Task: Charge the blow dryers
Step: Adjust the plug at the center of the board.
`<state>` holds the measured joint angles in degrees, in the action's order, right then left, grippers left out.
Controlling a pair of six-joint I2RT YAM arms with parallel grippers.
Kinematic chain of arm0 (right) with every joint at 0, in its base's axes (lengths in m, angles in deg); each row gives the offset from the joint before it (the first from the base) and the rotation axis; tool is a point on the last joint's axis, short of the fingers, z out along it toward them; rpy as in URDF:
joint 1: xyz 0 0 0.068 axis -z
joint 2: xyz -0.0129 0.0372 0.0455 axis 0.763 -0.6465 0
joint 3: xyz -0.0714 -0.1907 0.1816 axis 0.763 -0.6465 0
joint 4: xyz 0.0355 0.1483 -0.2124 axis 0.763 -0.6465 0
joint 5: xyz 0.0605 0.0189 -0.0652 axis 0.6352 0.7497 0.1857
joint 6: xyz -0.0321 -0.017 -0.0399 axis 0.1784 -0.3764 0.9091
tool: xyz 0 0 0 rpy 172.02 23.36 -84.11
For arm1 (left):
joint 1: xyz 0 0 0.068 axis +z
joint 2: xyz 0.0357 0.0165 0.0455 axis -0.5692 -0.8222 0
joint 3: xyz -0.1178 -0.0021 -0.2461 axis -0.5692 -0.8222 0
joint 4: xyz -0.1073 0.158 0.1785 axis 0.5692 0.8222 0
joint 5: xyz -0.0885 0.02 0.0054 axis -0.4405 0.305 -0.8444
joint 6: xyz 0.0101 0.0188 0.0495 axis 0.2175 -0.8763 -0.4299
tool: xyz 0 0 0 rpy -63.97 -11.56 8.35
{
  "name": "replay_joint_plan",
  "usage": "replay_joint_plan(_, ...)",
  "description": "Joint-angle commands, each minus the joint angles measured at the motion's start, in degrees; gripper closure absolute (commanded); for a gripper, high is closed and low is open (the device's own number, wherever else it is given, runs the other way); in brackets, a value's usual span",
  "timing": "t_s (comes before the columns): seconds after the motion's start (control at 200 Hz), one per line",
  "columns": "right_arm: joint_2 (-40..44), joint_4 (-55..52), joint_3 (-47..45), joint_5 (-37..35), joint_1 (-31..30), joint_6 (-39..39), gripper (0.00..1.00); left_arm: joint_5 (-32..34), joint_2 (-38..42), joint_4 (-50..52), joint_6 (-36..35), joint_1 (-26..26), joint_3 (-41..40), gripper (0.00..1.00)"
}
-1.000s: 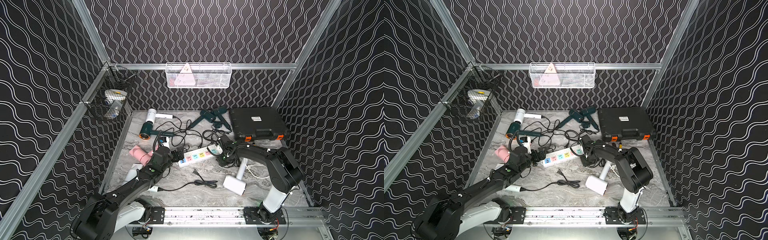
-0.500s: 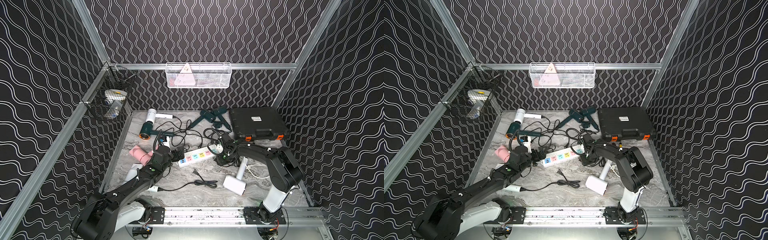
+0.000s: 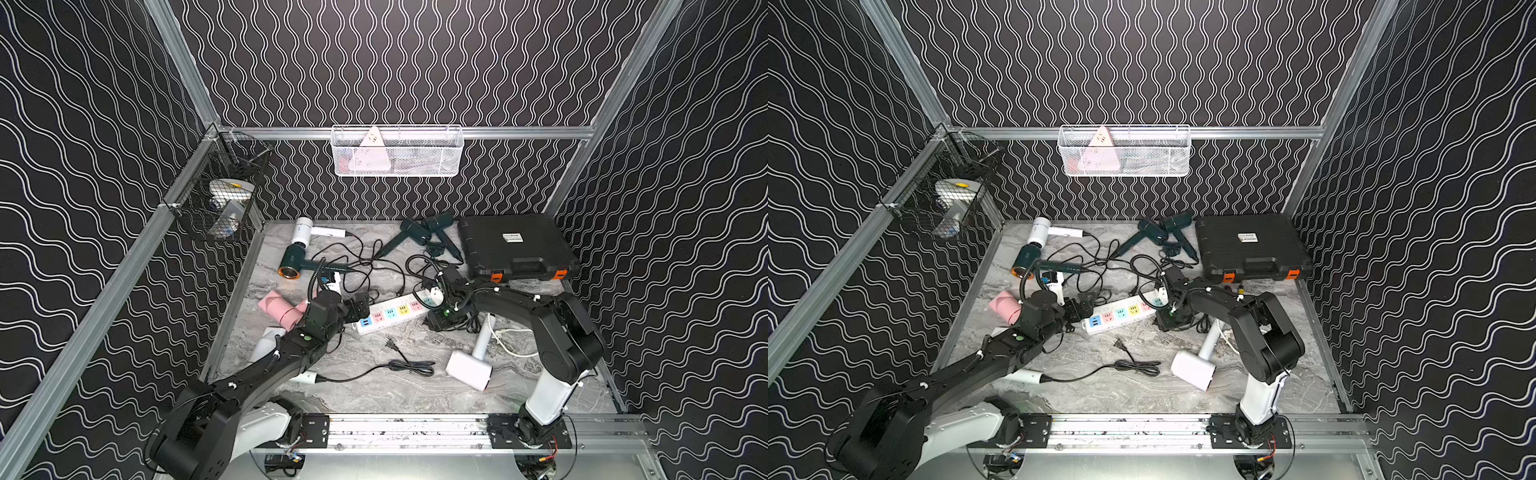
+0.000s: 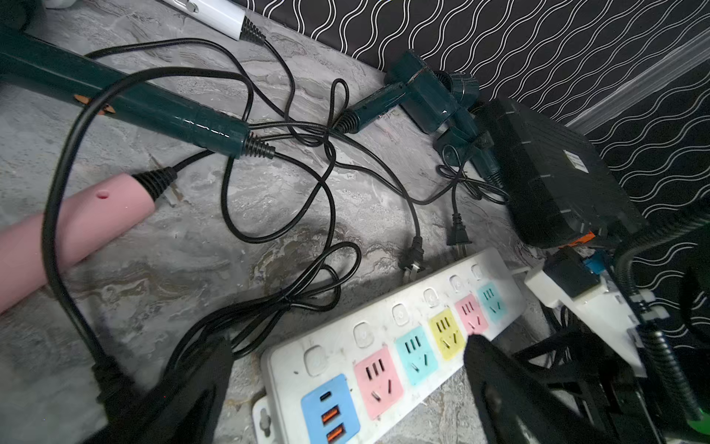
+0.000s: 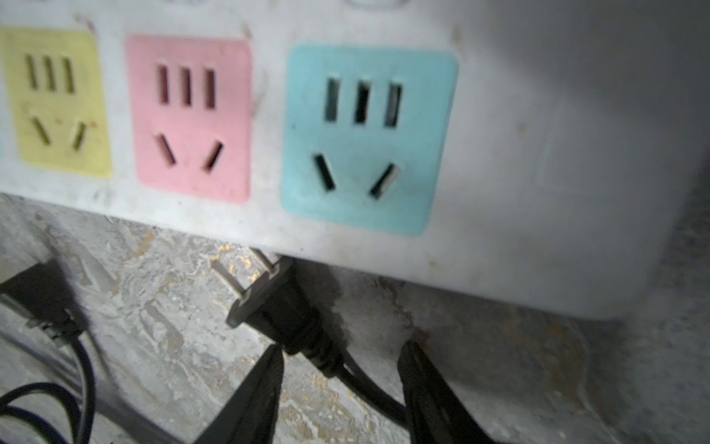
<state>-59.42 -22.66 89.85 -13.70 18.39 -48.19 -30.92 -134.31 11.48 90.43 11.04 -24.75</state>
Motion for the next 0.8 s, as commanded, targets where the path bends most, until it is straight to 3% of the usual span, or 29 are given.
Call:
replay_joint_plan(0.0, -0.81, 0.44, 0.71, -0.06, -1.11, 0.91, 0.47, -1.17, -1.15, -0.51, -1.3, -0.03, 0.91, 0.01)
replay_joint_plan(0.32, -1.9, 0.62, 1.49, -1.93, -3.65, 1.88, 0.45, -2.64, -3.43, -0.44, -1.73, -0.1, 2.11, 0.01)
replay_joint_plan(0.545, -3.01, 0.84, 1.66, -1.74, -4.08, 2.22, 0.53, -2.89, -4.17, 0.3, -2.14, -0.09, 2.94, 0.01)
replay_joint_plan(0.796, -3.32, 0.49, 1.35, -3.99, -5.38, 1.95, 0.71, -3.39, -7.49, 3.16, -3.4, -0.16, 6.41, 0.01)
